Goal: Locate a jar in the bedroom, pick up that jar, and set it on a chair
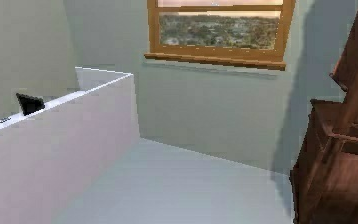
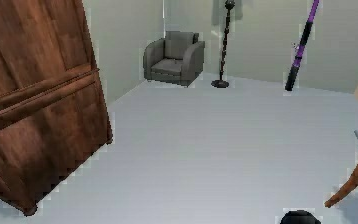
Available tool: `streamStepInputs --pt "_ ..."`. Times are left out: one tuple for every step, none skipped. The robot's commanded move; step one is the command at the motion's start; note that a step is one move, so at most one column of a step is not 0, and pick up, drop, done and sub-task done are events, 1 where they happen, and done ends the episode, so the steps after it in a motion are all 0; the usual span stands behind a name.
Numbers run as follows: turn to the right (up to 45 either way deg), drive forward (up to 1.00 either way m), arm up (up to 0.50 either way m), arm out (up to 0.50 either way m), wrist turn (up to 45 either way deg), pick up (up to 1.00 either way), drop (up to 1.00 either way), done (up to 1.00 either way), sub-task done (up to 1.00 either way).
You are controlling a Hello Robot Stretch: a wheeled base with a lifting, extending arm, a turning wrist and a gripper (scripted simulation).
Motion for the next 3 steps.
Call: streamStepInputs --pt "-15.0 0.00 0.00 0.00 0.0 0.00 0.00 0.00 0.00" --pt "0.0 0.20 0.00 0.00 0.0 0.00 0.00 0.00 0.00" --pt "45.0 0.00 0.00 0.00 0.0 0.00 0.00 0.00 0.00"
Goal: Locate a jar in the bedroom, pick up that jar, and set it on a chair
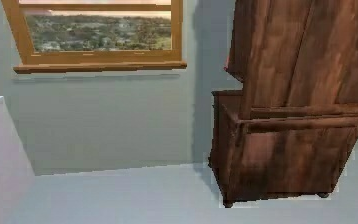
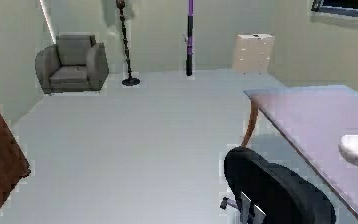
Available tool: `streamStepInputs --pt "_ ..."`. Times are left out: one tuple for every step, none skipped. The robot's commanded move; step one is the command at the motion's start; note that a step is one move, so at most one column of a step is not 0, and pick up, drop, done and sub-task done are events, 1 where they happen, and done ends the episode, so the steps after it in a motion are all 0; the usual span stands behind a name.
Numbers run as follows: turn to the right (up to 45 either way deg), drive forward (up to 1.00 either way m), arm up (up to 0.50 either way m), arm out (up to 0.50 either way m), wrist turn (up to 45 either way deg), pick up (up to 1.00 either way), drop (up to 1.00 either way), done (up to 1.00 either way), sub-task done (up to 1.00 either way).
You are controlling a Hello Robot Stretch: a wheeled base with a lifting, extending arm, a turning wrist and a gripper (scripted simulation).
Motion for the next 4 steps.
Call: streamStepInputs --pt "33.0 0.00 0.00 0.00 0.0 0.00 0.00 0.00 0.00" --pt "0.0 0.15 0.00 0.00 0.0 0.00 0.00 0.00 0.00" --pt "42.0 0.00 0.00 0.00 0.0 0.00 0.00 0.00 0.00" --pt "0.0 0.25 0.00 0.00 0.0 0.00 0.00 0.00 0.00"
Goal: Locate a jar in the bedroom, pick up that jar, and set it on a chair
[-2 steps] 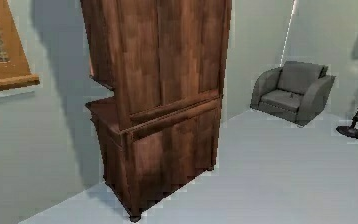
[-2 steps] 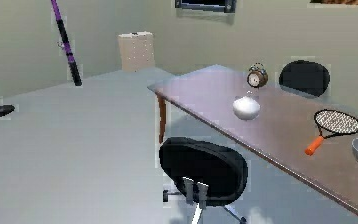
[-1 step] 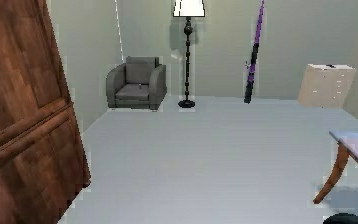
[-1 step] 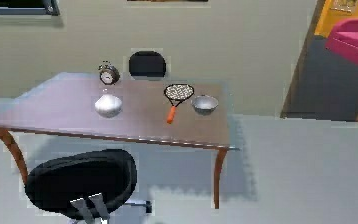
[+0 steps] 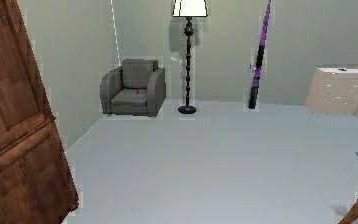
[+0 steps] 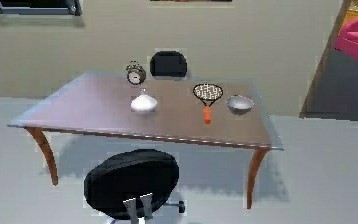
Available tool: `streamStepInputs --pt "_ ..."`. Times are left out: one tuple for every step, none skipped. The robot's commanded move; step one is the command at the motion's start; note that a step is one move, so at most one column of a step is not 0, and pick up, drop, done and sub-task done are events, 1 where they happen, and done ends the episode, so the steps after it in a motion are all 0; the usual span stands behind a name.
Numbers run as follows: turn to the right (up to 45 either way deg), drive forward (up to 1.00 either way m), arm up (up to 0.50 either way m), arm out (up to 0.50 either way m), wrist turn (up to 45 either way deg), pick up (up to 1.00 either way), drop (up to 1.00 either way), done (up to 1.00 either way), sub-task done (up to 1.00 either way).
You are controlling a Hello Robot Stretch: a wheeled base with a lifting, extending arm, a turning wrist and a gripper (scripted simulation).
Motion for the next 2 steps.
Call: streamStepInputs --pt "6.0 0.00 0.00 0.00 0.0 0.00 0.00 0.00 0.00" --pt "0.0 0.75 0.00 0.00 0.0 0.00 0.00 0.00 0.00"
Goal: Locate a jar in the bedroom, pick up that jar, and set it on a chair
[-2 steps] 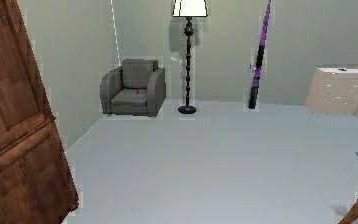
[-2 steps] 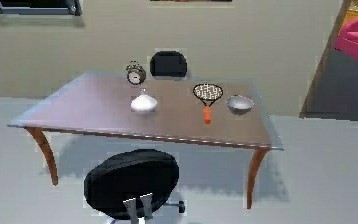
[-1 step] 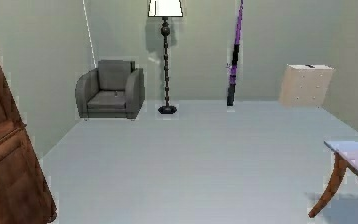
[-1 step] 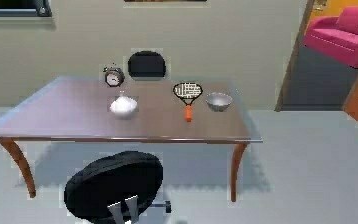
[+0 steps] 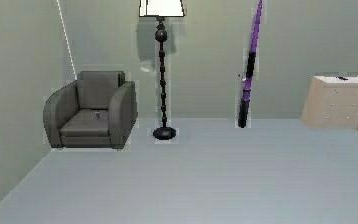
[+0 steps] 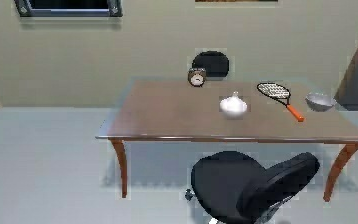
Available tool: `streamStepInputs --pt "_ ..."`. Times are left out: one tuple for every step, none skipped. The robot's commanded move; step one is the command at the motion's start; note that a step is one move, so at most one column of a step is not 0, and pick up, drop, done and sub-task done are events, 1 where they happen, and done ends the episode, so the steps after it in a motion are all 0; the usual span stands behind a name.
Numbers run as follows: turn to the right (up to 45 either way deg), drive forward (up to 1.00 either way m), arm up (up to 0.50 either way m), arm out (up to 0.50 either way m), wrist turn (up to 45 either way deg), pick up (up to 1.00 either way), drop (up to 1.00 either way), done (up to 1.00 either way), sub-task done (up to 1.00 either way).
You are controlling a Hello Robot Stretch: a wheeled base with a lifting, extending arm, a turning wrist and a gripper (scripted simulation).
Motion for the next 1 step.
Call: streamStepInputs --pt "33.0 0.00 0.00 0.00 0.0 0.00 0.00 0.00 0.00"
